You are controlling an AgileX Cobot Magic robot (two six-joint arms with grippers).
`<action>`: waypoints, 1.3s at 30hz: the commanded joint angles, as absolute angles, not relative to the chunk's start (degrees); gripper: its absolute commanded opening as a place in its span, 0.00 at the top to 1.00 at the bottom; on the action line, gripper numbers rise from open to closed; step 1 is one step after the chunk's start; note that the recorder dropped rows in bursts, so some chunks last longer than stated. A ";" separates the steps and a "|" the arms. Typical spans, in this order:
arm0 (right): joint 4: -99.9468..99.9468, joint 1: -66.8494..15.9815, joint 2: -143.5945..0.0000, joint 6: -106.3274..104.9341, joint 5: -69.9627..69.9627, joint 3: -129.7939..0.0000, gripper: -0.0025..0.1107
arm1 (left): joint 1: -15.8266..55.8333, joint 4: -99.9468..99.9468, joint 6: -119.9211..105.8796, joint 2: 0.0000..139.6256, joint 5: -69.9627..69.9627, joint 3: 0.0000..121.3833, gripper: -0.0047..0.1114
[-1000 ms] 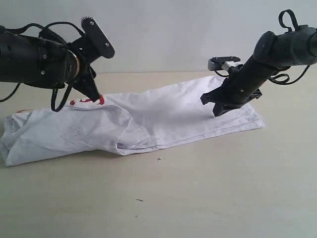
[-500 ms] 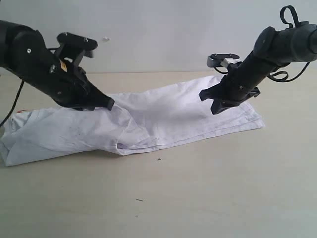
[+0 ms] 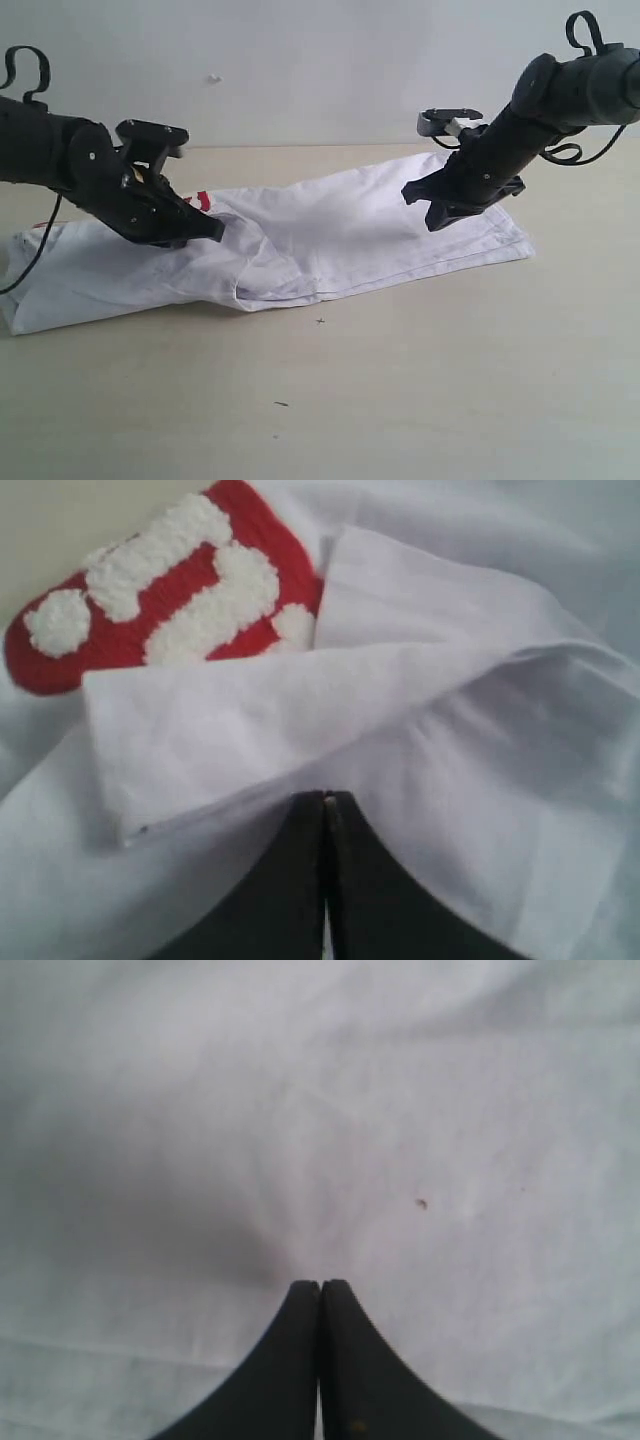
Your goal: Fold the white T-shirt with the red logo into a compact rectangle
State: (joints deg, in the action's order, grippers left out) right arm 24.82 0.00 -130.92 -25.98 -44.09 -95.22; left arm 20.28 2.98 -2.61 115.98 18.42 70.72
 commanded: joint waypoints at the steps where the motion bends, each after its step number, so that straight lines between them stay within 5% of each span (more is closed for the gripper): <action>1: 25.02 0.28 -130.61 -26.88 -43.59 -95.69 0.98 | 19.95 3.64 -2.79 117.37 16.61 74.78 0.96; 22: 25.02 0.28 -130.61 -26.88 -43.97 -95.69 0.98 | 22.89 3.24 -9.23 114.73 21.80 77.53 0.96; 30: 25.02 0.28 -130.61 -26.88 -46.69 -95.69 0.98 | 27.07 3.39 -8.94 119.79 7.64 74.19 0.96; 39: 25.02 0.28 -130.61 -26.88 -45.37 -95.69 0.98 | 27.28 3.25 -9.10 122.55 8.69 74.19 0.96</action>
